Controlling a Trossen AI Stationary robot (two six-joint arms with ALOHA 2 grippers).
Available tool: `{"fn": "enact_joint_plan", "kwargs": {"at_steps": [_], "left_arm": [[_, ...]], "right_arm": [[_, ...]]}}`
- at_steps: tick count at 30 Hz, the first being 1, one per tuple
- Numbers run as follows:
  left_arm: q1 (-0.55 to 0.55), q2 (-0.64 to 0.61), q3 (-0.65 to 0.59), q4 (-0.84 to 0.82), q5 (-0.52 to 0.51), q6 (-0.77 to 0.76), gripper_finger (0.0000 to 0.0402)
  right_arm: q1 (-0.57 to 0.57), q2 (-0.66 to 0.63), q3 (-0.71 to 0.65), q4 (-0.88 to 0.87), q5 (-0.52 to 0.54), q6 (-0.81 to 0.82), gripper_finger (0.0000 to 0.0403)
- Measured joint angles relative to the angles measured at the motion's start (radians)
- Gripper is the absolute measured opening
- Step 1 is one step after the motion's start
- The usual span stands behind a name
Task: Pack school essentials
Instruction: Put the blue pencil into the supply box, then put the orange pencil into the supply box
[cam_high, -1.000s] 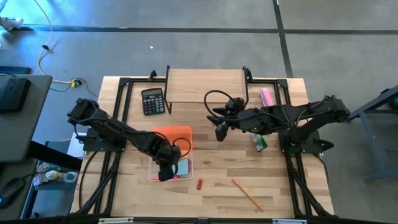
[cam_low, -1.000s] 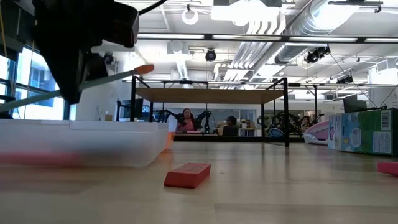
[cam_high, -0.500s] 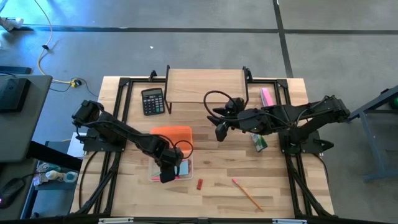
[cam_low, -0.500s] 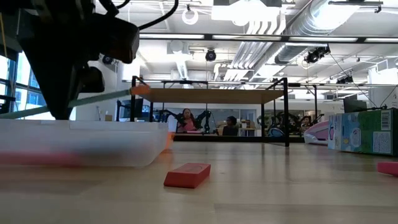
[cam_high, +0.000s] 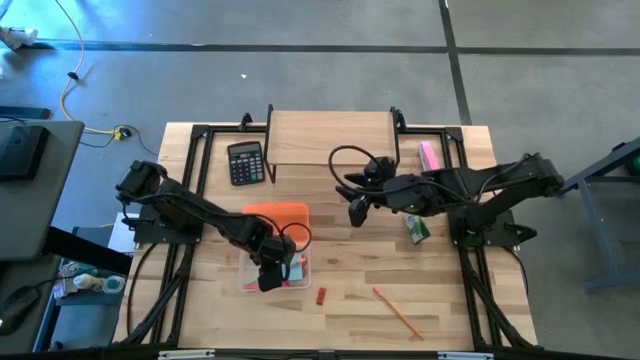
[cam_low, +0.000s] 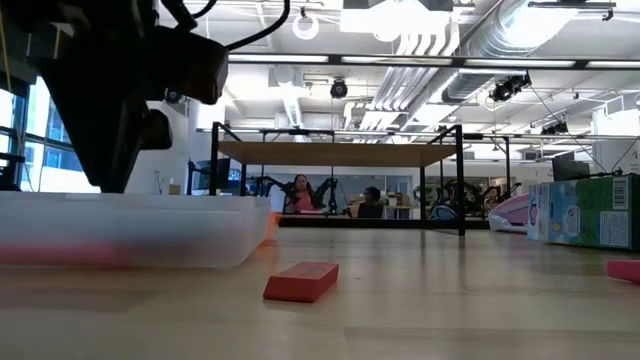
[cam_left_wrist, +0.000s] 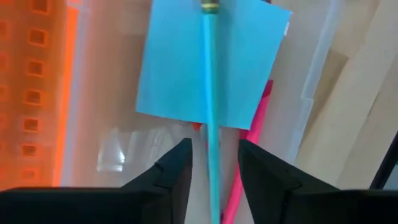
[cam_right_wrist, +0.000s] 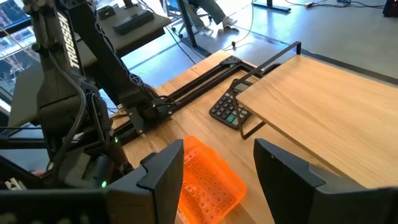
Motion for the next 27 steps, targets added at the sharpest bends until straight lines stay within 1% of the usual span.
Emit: {"fn": "enact_joint_plan", "kwargs": {"at_steps": [3,8,12,14,16,21,27], "left_arm": [[0.014,-0.013,0.021,-0.001,-0.003,0.028,0.0126],[0.042,-0.051,0.057,-0.012,-0.006,0.087,0.0126],[0.079,-0.091,0.094,-0.1,-0.007,0.12,0.0126],[0.102,-0.125,0.103,-0.141,-0.011,0.134,0.0126],[0.121,-0.153,0.105,-0.137,-0.016,0.143,0.0126],[0.167,-0.245,0.106,-0.156,-0.021,0.146,0.0126],[0.201,-0.375,0.105,-0.164,-0.045,0.163,0.0126]], "right_arm": [[0.0,-0.023,0.0,-0.023,-0.009,0.019,0.0186],[0.004,-0.065,0.0,-0.1,-0.069,0.098,0.0186],[0.026,-0.074,0.0,-0.194,-0.133,0.204,0.0186],[0.041,-0.073,0.0,-0.236,-0.166,0.263,0.0186],[0.064,-0.072,0.0,-0.301,-0.186,0.333,0.0186],[0.128,-0.061,-0.001,-0.42,-0.194,0.496,0.0186],[0.195,0.002,0.0,-0.493,-0.254,0.626,0.0186]]}}
